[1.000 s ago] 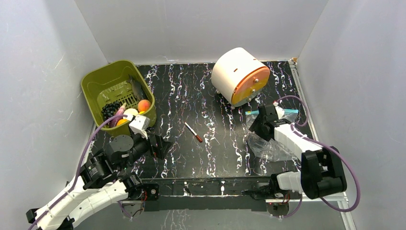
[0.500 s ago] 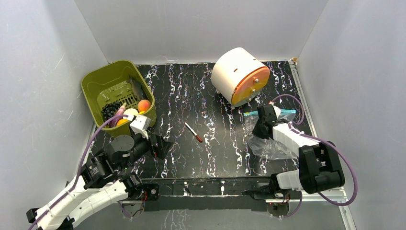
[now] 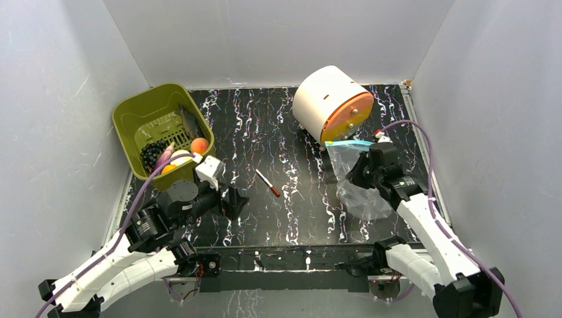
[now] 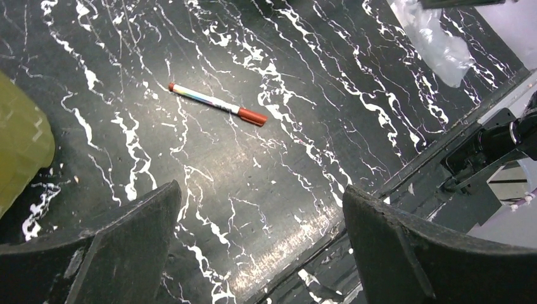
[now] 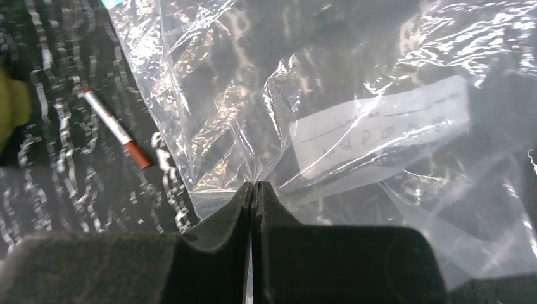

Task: Place the food in the zip-top bag and seal the zipper
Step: Pick up the zipper food storage bag at the center of the board, then open the zipper of the food storage bag.

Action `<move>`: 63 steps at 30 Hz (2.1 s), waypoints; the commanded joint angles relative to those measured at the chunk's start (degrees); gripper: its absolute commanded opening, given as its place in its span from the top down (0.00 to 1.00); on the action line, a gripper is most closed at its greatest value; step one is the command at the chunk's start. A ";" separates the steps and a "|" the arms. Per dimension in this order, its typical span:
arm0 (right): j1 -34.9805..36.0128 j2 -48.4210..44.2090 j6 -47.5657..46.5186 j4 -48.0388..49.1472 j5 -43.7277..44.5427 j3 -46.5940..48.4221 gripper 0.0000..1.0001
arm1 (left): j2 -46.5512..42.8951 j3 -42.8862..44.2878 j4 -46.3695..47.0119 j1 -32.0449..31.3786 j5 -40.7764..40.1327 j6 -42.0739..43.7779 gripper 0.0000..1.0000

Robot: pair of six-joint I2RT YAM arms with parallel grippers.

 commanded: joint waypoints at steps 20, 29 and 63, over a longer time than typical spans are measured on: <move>0.40 -12.38 -3.83 -19.56 -42.02 28.08 1.00 | 3.13 4.33 16.03 -0.31 24.71 30.60 0.03; 0.42 -9.86 -5.52 -19.57 -52.36 27.37 1.00 | 7.25 4.46 20.33 -0.38 24.00 36.04 0.03; 7.44 -5.28 -1.71 -2.96 -60.49 23.02 1.00 | 15.48 0.40 34.46 -0.36 29.67 42.19 0.42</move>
